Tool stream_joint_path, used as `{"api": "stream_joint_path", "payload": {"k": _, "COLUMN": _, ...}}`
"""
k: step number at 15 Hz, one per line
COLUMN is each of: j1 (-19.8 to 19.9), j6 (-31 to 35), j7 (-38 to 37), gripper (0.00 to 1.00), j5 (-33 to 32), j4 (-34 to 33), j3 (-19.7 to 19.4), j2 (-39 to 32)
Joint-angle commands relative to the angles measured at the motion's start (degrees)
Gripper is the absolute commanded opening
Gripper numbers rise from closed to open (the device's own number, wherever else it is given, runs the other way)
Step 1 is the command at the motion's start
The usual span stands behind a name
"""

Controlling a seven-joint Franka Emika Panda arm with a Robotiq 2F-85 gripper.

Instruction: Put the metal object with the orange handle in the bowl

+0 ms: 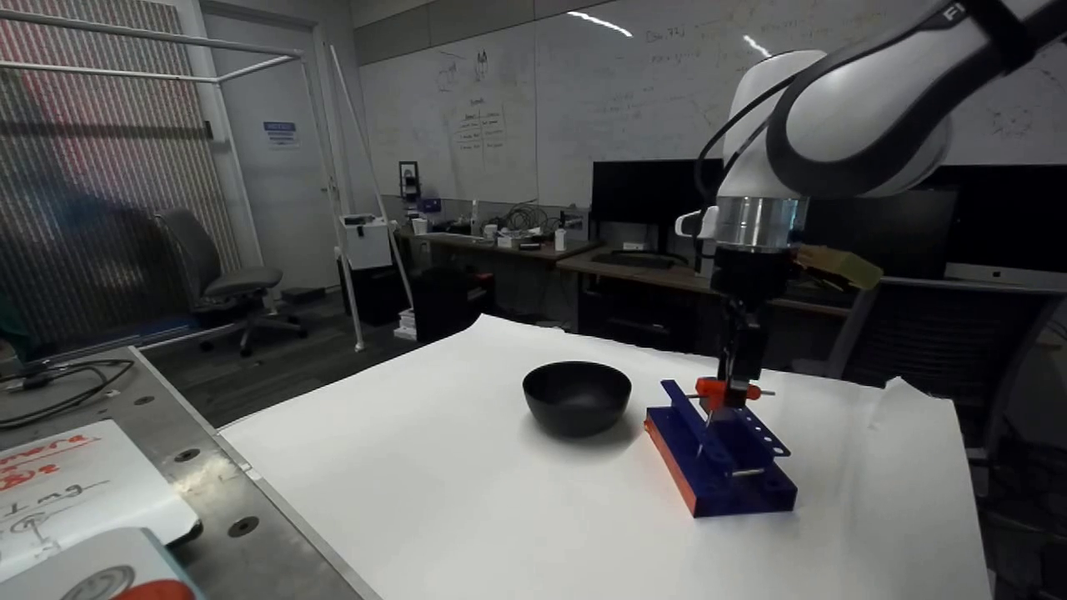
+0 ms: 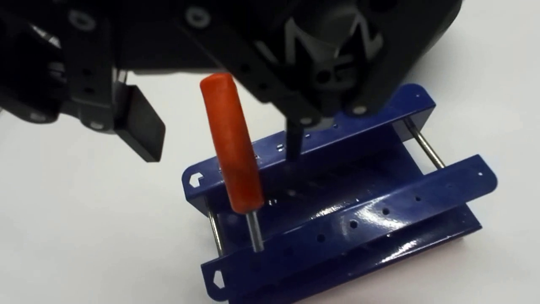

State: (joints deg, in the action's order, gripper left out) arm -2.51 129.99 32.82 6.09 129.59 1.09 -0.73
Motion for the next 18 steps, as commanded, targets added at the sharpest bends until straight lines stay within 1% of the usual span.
{"api": "stream_joint_path", "payload": {"k": 1, "j1": -0.43, "j6": 2.41, "j7": -0.95, "gripper": 0.42, "j5": -4.81, "j4": 0.1, "j3": 1.37, "j2": -0.97}}
{"api": "stream_joint_path", "payload": {"k": 2, "j1": -0.44, "j6": 3.05, "j7": -1.23, "gripper": 0.35, "j5": -5.49, "j4": 0.24, "j3": 1.69, "j2": -1.08}}
{"api": "stream_joint_path", "payload": {"k": 5, "j1": -0.49, "j6": 3.52, "j7": -2.26, "gripper": 0.11, "j5": -8.11, "j4": 0.01, "j3": 2.32, "j2": -0.95}}
{"api": "stream_joint_path", "payload": {"k": 6, "j1": -0.48, "j6": 3.15, "j7": -2.86, "gripper": 0.04, "j5": -9.27, "j4": -0.34, "j3": 2.36, "j2": -0.78}}
{"api": "stream_joint_path", "payload": {"k": 7, "j1": -0.45, "j6": 2.74, "j7": -3.19, "gripper": 0.01, "j5": -10.42, "j4": -0.71, "j3": 2.38, "j2": -0.71}}
{"api": "stream_joint_path", "payload": {"k": 8, "j1": -0.5, "j6": 1.57, "j7": -3.71, "gripper": 0.06, "j5": -11.9, "j4": -1.25, "j3": 2.42, "j2": -0.33}}
{"api": "stream_joint_path", "payload": {"k": 11, "j1": -0.87, "j6": -1.0, "j7": -7.71, "gripper": 0.06, "j5": -16.75, "j4": -2.34, "j3": 2.72, "j2": 1.87}}
{"api": "stream_joint_path", "payload": {"k": 14, "j1": -1.04, "j6": -3.92, "j7": -14.51, "gripper": 0.06, "j5": -20.83, "j4": -4.56, "j3": 2.91, "j2": 5.02}}
{"api": "stream_joint_path", "payload": {"k": 17, "j1": -0.72, "j6": -6.79, "j7": -21.17, "gripper": 0.06, "j5": -21.49, "j4": -7.32, "j3": 2.93, "j2": 6.87}}
{"api": "stream_joint_path", "payload": {"k": 18, "j1": -0.51, "j6": -5.72, "j7": -24.08, "gripper": 0.06, "j5": -20.29, "j4": -7.66, "j3": 2.75, "j2": 6.81}}
